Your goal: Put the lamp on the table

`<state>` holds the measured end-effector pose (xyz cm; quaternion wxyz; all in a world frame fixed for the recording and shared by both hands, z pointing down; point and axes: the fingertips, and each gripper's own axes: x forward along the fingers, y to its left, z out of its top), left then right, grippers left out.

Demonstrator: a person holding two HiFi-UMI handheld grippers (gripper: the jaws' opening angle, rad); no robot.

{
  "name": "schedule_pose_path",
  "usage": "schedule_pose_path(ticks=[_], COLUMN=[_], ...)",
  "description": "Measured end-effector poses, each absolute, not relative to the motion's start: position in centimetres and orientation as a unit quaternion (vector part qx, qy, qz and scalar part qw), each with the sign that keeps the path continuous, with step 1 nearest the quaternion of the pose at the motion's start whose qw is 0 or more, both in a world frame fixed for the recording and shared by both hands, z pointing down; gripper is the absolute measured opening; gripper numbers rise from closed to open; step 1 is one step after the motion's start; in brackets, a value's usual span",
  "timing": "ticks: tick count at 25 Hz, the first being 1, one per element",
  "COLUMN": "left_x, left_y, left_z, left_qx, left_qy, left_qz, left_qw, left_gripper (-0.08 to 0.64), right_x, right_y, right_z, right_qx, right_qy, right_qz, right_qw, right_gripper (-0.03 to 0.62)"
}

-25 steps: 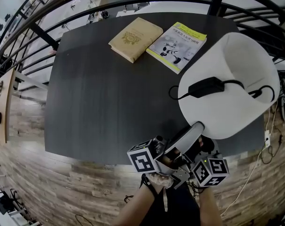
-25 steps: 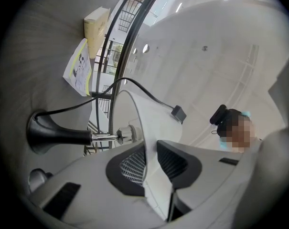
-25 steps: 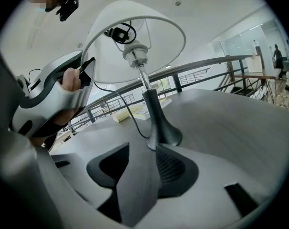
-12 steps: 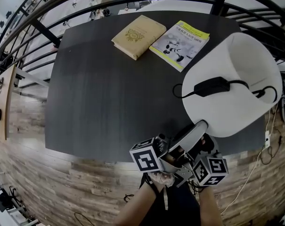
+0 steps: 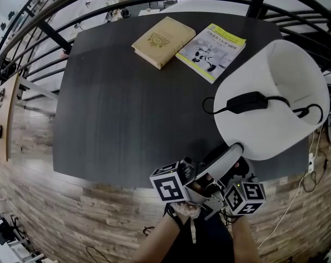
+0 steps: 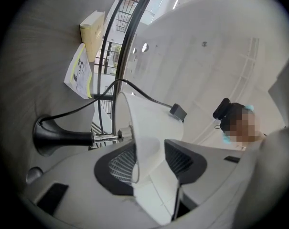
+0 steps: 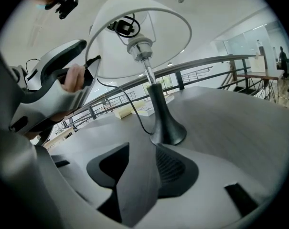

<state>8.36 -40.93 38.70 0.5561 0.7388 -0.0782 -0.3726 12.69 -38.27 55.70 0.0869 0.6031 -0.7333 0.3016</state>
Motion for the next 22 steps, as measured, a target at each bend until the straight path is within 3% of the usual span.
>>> schedule_pose_path(ticks=[2,8,22], left_x=[8.2,7.9,8.0], left_y=[-40.9,-40.5,-39.9], left_z=[38.4,38.0,39.4], left_qx=[0.74,0.74,0.722], left_qy=[-0.077,-0.076,-0.076], left_qz=[-0.373,-0.371,-0.371], left_qw=[0.555,0.555,0.579], left_gripper=[0.236,0.279,0.293], right_x=[12.6,11.8,11.5], right_y=[-38.3,-38.1,-37.3], right_z=[55.6,54.7,55.2], right_qx=[0.602,0.596,0.598], right_qy=[-0.734,-0.739,-0.733], right_qz=[0.301,0.302,0.311], right_qw=[0.086,0.082,0.094], right_gripper=[0.198,0.198,0.198])
